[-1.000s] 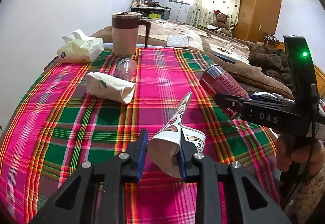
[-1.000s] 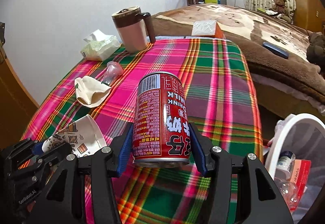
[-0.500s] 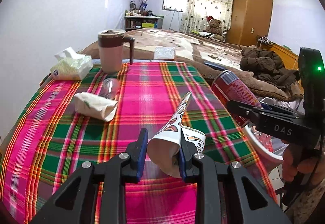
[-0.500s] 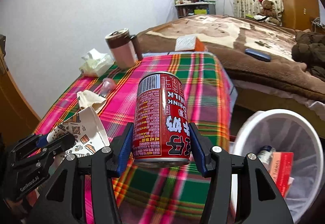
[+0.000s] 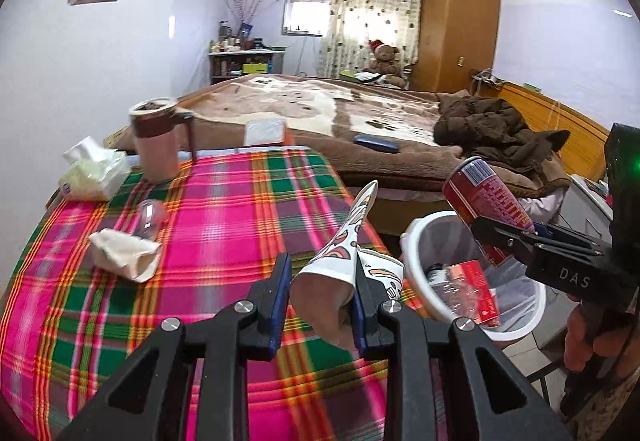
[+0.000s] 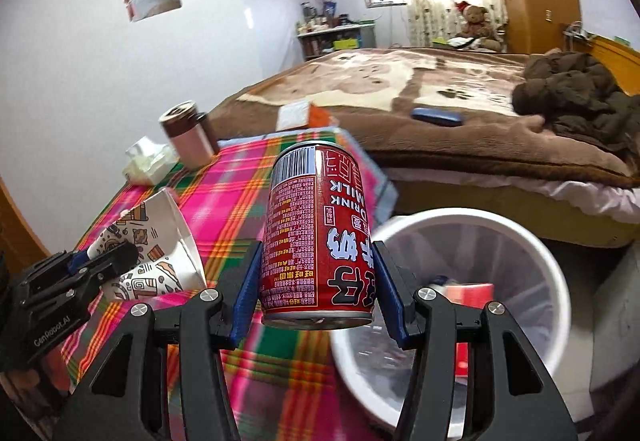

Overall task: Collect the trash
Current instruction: 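Carry the paper cup and milk can with both tools over the bin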

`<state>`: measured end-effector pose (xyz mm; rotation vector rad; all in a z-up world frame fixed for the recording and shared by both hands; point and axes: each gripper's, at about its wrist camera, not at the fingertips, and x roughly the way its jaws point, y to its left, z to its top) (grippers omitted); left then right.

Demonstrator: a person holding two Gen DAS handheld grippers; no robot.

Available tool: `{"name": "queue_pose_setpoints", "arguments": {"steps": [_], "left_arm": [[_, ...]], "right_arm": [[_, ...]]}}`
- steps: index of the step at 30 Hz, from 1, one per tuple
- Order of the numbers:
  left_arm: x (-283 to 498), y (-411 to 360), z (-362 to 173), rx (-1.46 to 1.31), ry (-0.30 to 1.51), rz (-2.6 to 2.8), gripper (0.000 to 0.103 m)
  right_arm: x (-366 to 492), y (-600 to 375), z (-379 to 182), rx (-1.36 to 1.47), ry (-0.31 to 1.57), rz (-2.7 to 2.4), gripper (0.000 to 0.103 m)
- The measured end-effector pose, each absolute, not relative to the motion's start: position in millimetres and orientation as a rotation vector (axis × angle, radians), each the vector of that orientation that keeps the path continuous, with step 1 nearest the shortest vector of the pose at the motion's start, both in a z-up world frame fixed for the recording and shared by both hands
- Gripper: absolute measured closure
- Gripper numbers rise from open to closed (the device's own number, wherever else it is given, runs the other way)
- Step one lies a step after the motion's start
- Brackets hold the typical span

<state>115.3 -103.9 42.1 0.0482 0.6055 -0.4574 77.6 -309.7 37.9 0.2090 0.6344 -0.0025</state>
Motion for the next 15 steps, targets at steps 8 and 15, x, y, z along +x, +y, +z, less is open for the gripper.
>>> {"name": "queue_pose_setpoints", "arguments": {"steps": [8, 15], "left_arm": [[115, -151, 44, 0.077, 0.601, -0.519, 0.075], [115, -189, 40, 0.111, 0.6, -0.563, 0.075]], "right_arm": [[62, -347, 37, 0.24, 0.632, -0.105, 0.049], [55, -374, 29, 0.262, 0.645, -0.181, 0.049]]}}
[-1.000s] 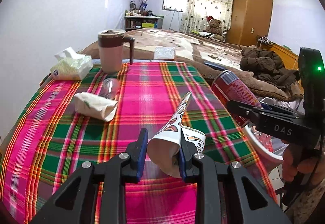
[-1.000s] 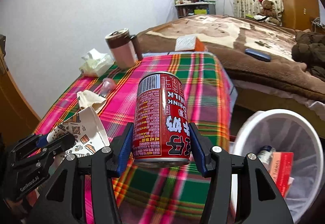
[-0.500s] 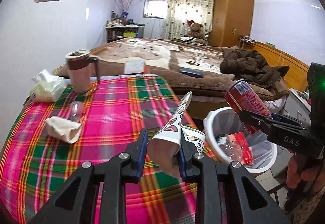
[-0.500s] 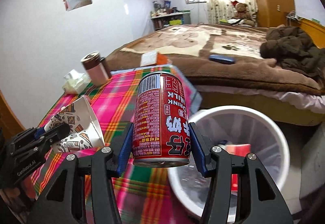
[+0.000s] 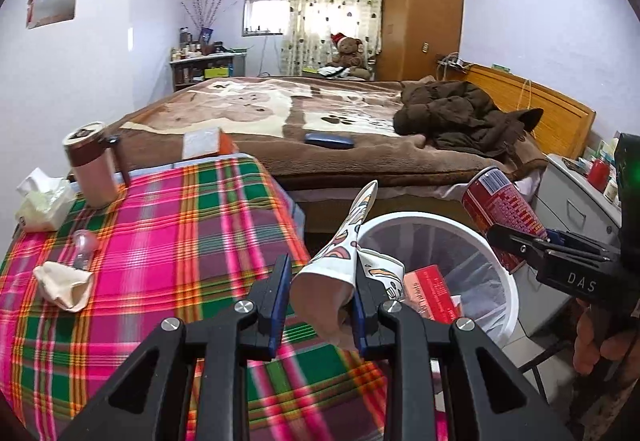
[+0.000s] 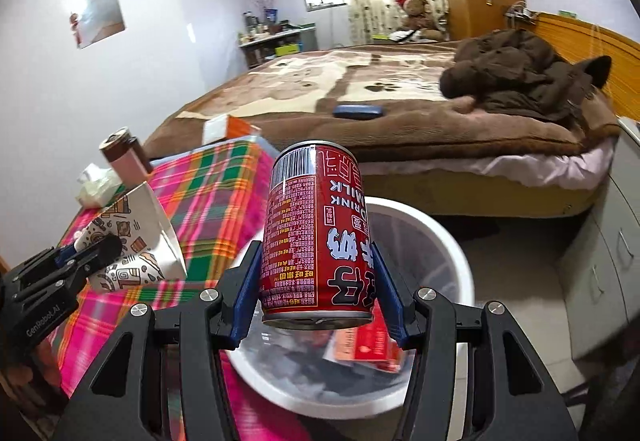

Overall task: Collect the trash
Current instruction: 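Carry the paper cup and milk can with both tools over the bin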

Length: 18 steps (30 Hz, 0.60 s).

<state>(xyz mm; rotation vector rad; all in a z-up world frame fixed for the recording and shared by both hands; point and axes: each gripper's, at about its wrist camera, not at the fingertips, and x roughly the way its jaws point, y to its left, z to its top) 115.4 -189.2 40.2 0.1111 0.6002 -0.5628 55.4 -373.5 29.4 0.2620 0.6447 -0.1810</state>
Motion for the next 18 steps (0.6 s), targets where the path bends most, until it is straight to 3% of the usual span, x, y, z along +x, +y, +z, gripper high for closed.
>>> {"name": "queue_pose_setpoints", "arguments": {"steps": [18], "left_arm": [[125, -262, 17, 0.182, 0.664, -0.617, 0.075]], "right_arm": [[53, -417, -6, 0.283, 0.773, -0.273, 0.049]]}}
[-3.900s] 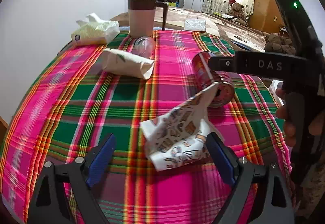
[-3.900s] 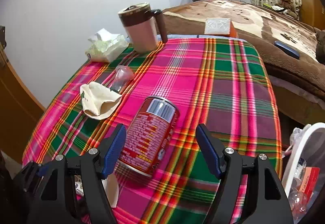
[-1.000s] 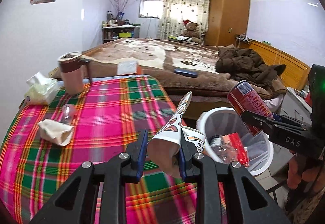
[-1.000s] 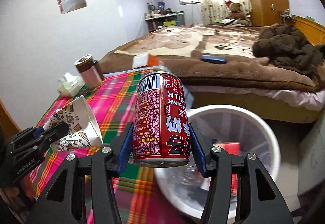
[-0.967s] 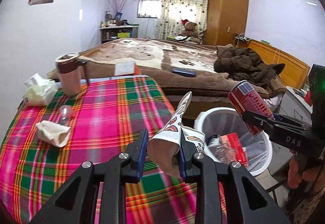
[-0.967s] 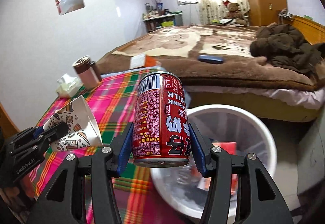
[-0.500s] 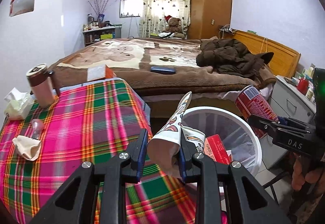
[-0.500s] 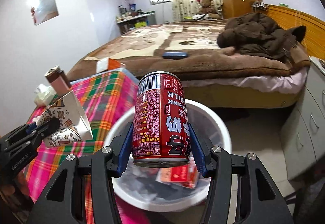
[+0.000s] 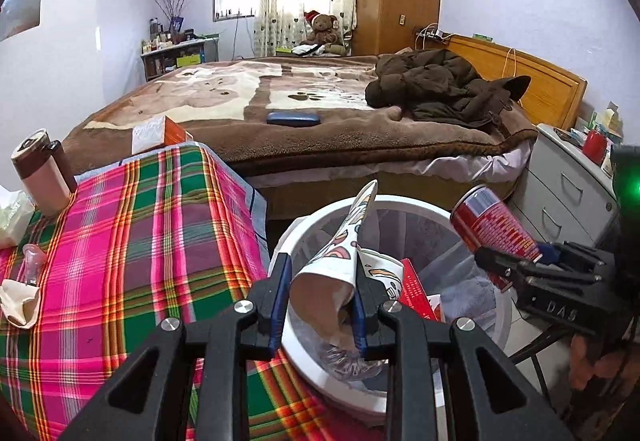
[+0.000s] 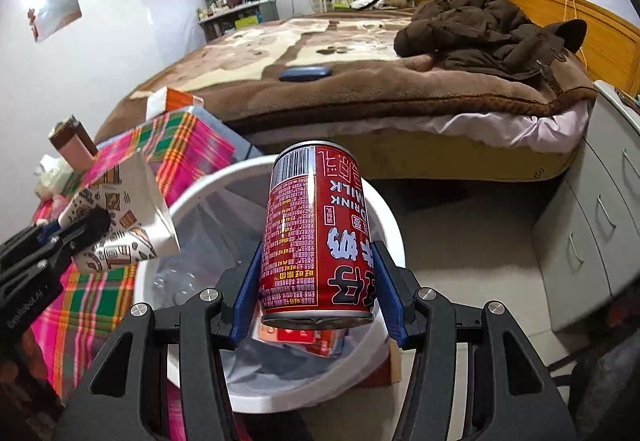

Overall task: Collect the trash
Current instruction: 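Carry the paper cup and milk can with both tools over the bin, then open both tools to drop the paper cup and milk can into the bin, then move both tools back over the table toward the paper bag and plastic cup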

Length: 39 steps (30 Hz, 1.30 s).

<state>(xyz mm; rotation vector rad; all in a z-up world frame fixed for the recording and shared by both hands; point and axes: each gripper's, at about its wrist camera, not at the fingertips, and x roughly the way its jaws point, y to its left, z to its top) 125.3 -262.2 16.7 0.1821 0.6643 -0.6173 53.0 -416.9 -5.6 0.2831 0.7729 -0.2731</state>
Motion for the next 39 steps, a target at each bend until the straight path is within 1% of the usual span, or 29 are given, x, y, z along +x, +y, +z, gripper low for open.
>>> {"name": "queue_pose_setpoints", "arguments": {"steps": [6, 7, 8, 9, 10, 15, 26, 39], "left_arm": [[127, -268, 11, 0.182, 0.685, -0.612, 0.074], [126, -268, 12, 0.181, 0.686, -0.614, 0.072], [127, -267, 12, 0.176, 0.688, -0.615, 0.068], [127, -265, 14, 0.17, 0.689, -0.614, 0.049], [127, -264, 15, 0.159, 0.688, -0.615, 0.034], [124, -257, 22, 0.141, 0.668, -0.621, 0.033], [120, -237, 29, 0.107, 0.661, -0.601, 0.032], [115, -183, 38, 0.059, 0.636, -0.517, 0.032]], "right_arm": [[54, -421, -12, 0.295, 0.794, -0.258, 0.049], [54, -421, -12, 0.297, 0.796, -0.253, 0.049], [53, -421, -12, 0.299, 0.794, -0.247, 0.049], [52, -421, -11, 0.301, 0.792, -0.244, 0.049], [53, -422, -10, 0.3, 0.792, -0.244, 0.049], [49, -420, -5, 0.294, 0.771, -0.252, 0.046], [47, -409, 5, 0.291, 0.734, -0.256, 0.045], [52, -379, 17, 0.274, 0.67, -0.209, 0.045]]}}
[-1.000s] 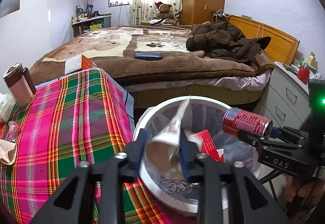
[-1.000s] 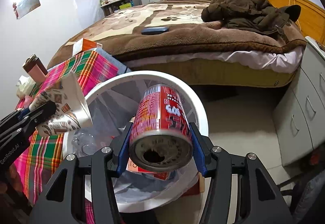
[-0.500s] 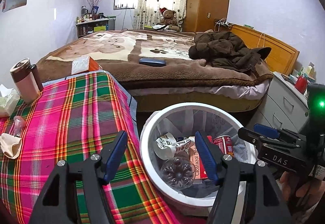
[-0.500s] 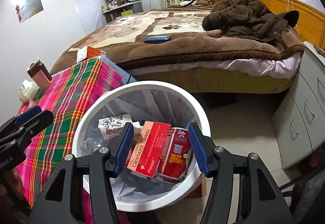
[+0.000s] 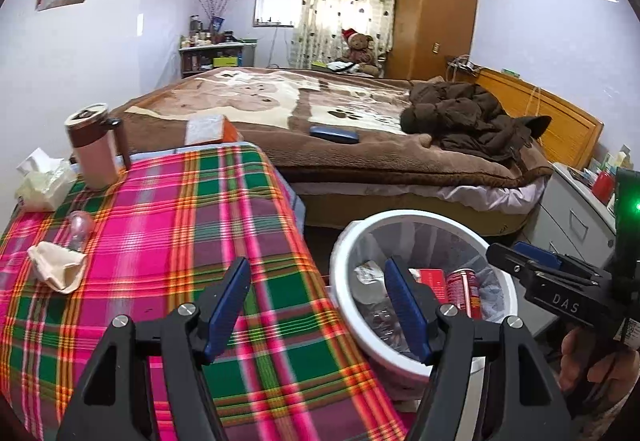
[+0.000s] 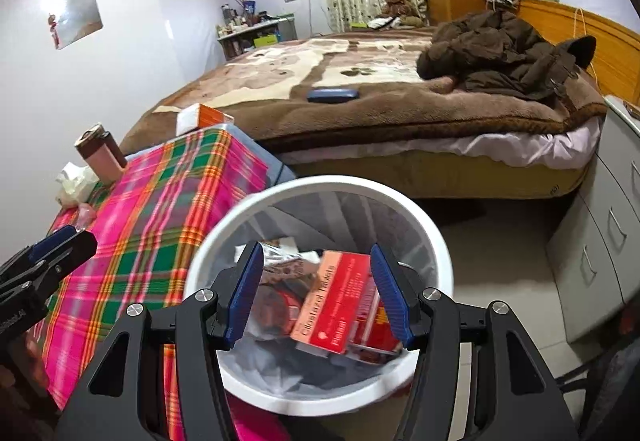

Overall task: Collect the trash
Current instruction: 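Move both tools back over the table toward the paper bag and plastic cup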

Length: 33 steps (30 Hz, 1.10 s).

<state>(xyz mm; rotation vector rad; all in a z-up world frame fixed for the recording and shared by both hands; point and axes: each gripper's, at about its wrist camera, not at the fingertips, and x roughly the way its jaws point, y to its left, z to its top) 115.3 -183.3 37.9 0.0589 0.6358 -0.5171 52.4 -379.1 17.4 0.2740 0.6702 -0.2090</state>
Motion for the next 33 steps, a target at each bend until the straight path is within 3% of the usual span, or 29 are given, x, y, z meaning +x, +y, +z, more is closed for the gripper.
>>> {"name": "queue_pose_setpoints", "arguments": {"steps": [33], "left_arm": [[165, 8, 28, -0.1, 0.632, -0.086, 0.023]], "right_arm": [[153, -251, 28, 0.167, 0.65, 0.1, 0.045]]}}
